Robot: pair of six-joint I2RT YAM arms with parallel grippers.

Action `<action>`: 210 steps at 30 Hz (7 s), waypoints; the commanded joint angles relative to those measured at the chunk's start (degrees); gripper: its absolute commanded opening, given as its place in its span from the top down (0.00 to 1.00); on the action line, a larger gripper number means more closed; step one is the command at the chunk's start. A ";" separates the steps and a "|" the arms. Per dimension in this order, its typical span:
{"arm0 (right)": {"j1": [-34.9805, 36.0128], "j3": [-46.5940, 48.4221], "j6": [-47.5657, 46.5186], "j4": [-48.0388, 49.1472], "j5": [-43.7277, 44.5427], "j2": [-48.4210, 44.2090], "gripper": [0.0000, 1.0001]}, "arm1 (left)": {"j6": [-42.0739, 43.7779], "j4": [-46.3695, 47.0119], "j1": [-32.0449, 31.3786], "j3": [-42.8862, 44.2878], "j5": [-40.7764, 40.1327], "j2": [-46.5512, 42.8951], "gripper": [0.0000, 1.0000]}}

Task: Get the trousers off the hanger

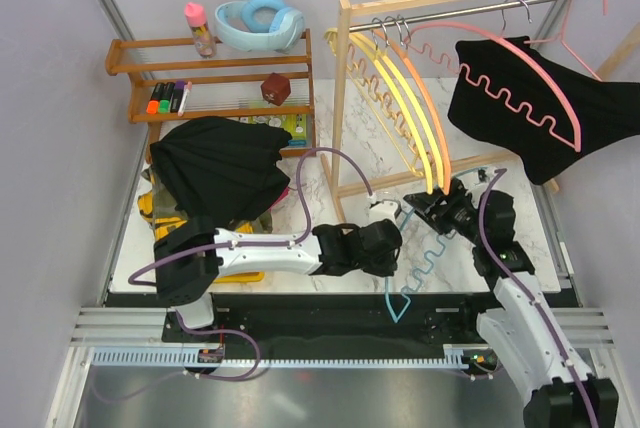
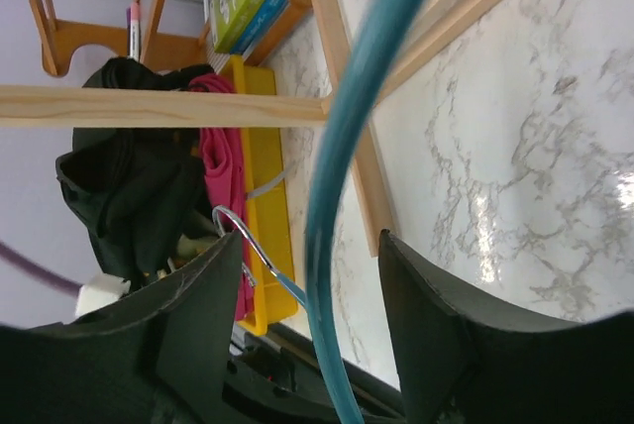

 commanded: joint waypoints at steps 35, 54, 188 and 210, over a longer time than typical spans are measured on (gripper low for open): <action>10.21 2.57 -6.82 -2.70 -15.27 2.96 1.00 | 5.54 -2.42 8.01 -4.93 10.34 -29.54 0.23; 16.98 3.88 -8.83 -9.01 -11.41 -1.09 0.81 | -0.08 4.44 7.22 -2.12 17.28 -17.68 0.98; 34.03 40.89 4.26 -42.78 8.74 -14.97 1.00 | 8.79 5.41 12.93 8.43 19.13 -34.63 0.14; 38.86 49.95 4.52 -52.88 27.18 -9.43 1.00 | 7.21 5.40 13.02 8.25 21.59 -34.80 0.16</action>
